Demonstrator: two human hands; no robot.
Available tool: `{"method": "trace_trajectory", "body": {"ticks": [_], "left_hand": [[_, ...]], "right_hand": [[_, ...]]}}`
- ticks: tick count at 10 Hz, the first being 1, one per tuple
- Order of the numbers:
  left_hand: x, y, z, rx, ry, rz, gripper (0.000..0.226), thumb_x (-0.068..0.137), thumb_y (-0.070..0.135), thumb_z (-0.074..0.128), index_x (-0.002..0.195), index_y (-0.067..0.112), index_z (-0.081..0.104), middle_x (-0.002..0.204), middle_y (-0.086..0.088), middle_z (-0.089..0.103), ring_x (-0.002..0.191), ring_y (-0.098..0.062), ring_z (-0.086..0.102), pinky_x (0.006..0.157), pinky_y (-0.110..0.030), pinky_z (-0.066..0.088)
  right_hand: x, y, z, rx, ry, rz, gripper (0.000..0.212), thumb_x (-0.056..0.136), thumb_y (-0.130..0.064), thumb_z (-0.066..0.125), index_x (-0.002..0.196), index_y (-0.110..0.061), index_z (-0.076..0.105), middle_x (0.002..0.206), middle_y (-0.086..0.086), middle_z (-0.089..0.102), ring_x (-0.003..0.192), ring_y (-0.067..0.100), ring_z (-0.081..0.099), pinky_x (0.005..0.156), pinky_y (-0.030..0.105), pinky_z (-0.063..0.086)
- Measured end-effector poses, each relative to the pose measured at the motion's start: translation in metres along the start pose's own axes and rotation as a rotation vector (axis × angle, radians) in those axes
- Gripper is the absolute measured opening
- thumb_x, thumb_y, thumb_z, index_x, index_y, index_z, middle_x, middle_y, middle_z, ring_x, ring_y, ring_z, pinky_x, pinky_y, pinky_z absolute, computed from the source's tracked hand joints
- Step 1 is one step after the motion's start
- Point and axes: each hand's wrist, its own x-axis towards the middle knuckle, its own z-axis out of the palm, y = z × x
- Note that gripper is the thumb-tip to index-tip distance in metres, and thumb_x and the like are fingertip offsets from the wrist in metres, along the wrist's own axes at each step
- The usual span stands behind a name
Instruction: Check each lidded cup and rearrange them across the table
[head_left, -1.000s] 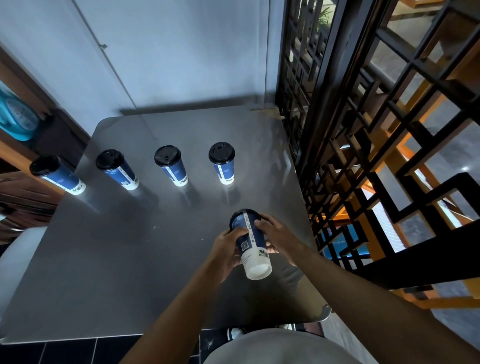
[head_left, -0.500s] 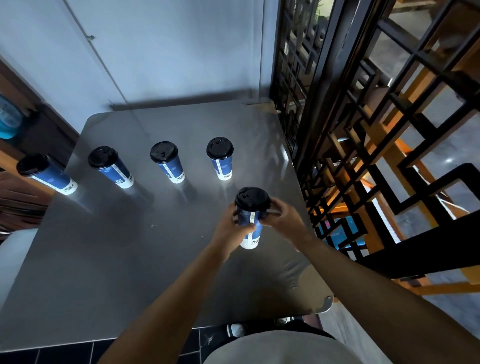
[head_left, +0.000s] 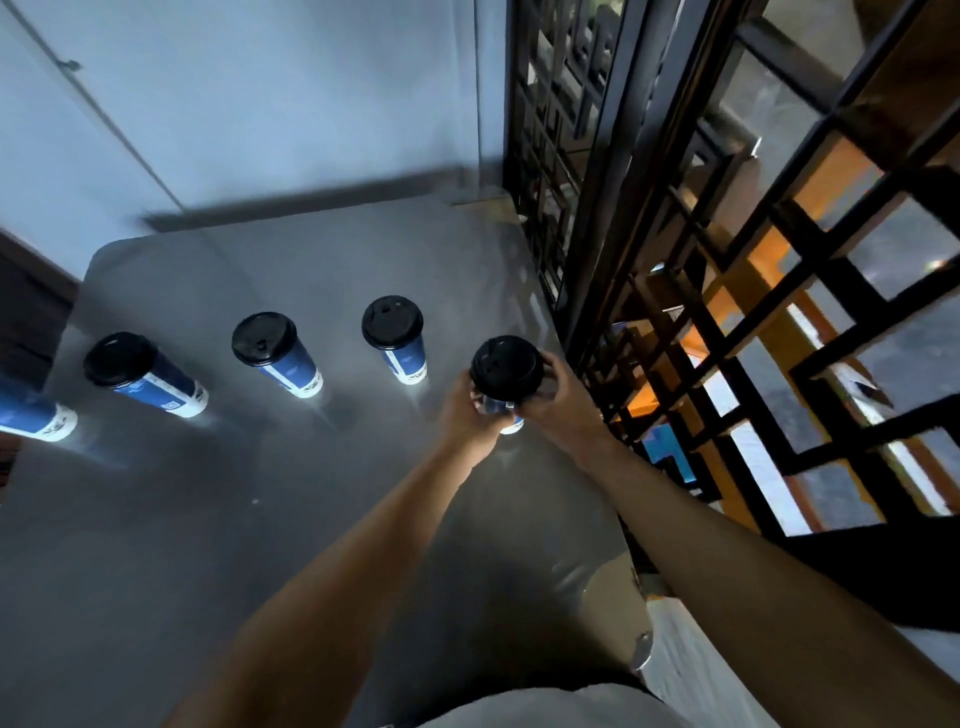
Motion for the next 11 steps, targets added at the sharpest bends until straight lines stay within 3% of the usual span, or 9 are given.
{"method": "trace_trajectory", "body": {"ticks": [1,2,3,4,5,7,8,9,11], "left_hand": [[0.017,0.007,0.008,0.002,0.018,-0.022,0.068,0.069,0.001,0.087,0.126,0.019,0.056,0.116,-0.006,0.07,0.112,-0.024,0.068,0.097,-0.043,0.057],[0.059,0.015,0.023,-0.034,0.016,-0.02,0.074,0.07,0.001,0.089,0.135,0.016,0.055,0.123,-0.009,0.07,0.116,-0.022,0.066,0.094,-0.034,0.057],[0.09,0.027,0.034,-0.026,0.003,0.014,0.074,0.071,0.0,0.087,0.138,0.011,0.056,0.119,-0.006,0.071,0.11,-0.017,0.066,0.082,-0.015,0.054],[0.107,0.027,0.04,-0.013,0.01,0.028,0.07,0.07,0.002,0.087,0.133,0.012,0.058,0.118,-0.007,0.073,0.11,-0.019,0.068,0.093,-0.035,0.059],[0.127,0.028,0.045,-0.01,-0.004,0.027,0.067,0.072,0.001,0.087,0.132,0.012,0.058,0.12,-0.009,0.072,0.112,-0.021,0.067,0.096,-0.042,0.057],[0.143,0.028,0.048,-0.004,-0.018,0.049,0.065,0.073,0.003,0.088,0.131,0.015,0.06,0.119,-0.006,0.073,0.112,-0.017,0.068,0.094,-0.031,0.055],[0.148,0.023,0.05,-0.032,-0.03,0.061,0.064,0.073,0.002,0.087,0.127,0.02,0.06,0.119,-0.003,0.072,0.106,-0.007,0.065,0.085,-0.013,0.049],[0.142,0.021,0.05,0.012,-0.04,0.079,0.064,0.072,0.004,0.089,0.12,0.03,0.056,0.115,0.005,0.069,0.1,0.007,0.059,0.082,-0.009,0.043],[0.138,0.013,0.049,-0.033,-0.032,-0.026,0.079,0.075,0.013,0.089,0.142,0.023,0.049,0.133,0.002,0.059,0.122,-0.009,0.055,0.102,-0.03,0.046]], "right_hand": [[0.02,0.0,-0.004,0.0,-0.002,0.005,0.074,0.078,-0.003,0.078,0.143,-0.018,0.046,0.123,-0.006,0.057,0.084,-0.034,0.051,0.067,-0.007,0.038],[0.062,-0.001,-0.012,-0.004,0.033,0.039,0.077,0.075,-0.004,0.08,0.142,-0.022,0.046,0.115,-0.013,0.059,0.082,-0.035,0.051,0.067,-0.009,0.037],[0.092,0.0,-0.018,-0.008,0.062,0.068,0.08,0.074,-0.003,0.08,0.144,-0.02,0.044,0.119,-0.012,0.06,0.103,-0.011,0.062,0.073,-0.003,0.044],[0.108,0.002,-0.021,-0.027,0.077,0.072,0.08,0.075,-0.005,0.08,0.144,-0.024,0.044,0.121,-0.013,0.057,0.098,-0.012,0.059,0.069,-0.003,0.043],[0.125,0.008,-0.024,-0.027,0.098,0.084,0.08,0.076,-0.009,0.081,0.144,-0.028,0.044,0.121,-0.015,0.057,0.089,-0.022,0.053,0.069,-0.003,0.042],[0.141,0.01,-0.025,-0.029,0.092,0.084,0.082,0.073,-0.013,0.083,0.143,-0.03,0.044,0.128,-0.013,0.059,0.097,-0.014,0.053,0.079,0.007,0.041],[0.143,0.013,-0.024,-0.035,0.072,0.101,0.08,0.073,-0.014,0.083,0.142,-0.03,0.046,0.126,-0.013,0.06,0.103,-0.006,0.055,0.084,0.011,0.04],[0.14,0.018,-0.022,-0.045,0.056,0.116,0.074,0.075,-0.016,0.081,0.139,-0.031,0.048,0.126,-0.015,0.061,0.119,0.003,0.053,0.103,0.028,0.044],[0.137,0.027,-0.015,0.024,0.031,0.133,0.083,0.062,-0.032,0.08,0.137,-0.043,0.047,0.135,-0.019,0.058,0.131,0.009,0.051,0.109,0.045,0.044]]}}
